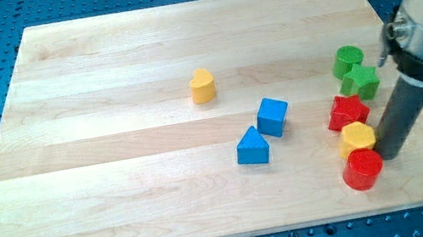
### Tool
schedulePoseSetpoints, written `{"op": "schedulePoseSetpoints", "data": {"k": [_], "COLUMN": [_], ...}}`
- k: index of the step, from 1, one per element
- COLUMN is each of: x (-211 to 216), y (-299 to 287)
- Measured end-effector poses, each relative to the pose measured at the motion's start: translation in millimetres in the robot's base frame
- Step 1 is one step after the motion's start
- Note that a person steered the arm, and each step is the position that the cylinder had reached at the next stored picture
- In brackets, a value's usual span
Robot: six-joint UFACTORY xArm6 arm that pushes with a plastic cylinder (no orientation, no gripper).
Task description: Push the yellow hexagon into the blue cube
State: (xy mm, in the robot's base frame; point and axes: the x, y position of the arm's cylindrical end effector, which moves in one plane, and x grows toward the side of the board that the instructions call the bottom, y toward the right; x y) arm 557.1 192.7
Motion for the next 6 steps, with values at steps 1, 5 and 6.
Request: {"op": "schedulePoseSetpoints", "data": {"k": [1, 5, 6], "x": [-0.4, -11.0, -21.3], "y": [-25.8, -151.4, -165.8]}}
